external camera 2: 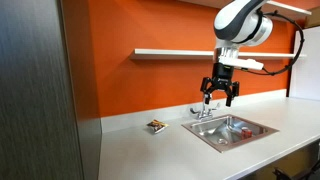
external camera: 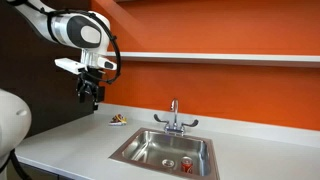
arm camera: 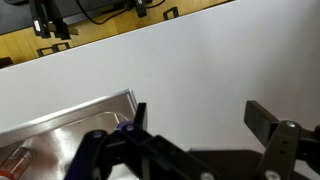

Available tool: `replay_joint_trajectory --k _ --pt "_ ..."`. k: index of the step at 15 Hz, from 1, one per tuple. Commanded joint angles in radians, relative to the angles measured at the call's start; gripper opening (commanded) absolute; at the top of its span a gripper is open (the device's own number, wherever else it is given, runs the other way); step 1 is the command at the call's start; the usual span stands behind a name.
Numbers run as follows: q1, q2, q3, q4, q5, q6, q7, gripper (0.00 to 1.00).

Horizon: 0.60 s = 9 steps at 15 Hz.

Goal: Remove the can from the sink

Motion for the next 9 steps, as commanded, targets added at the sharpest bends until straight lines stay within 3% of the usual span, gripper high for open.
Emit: replay_joint_trajectory --k 1,9 --pt "-0.01 0.001 0.009 0.002 0.006 -0.004 -0.005 1.0" --pt "-0.044 0.033 -0.053 0.023 -0.054 0.049 -0.128 1.0"
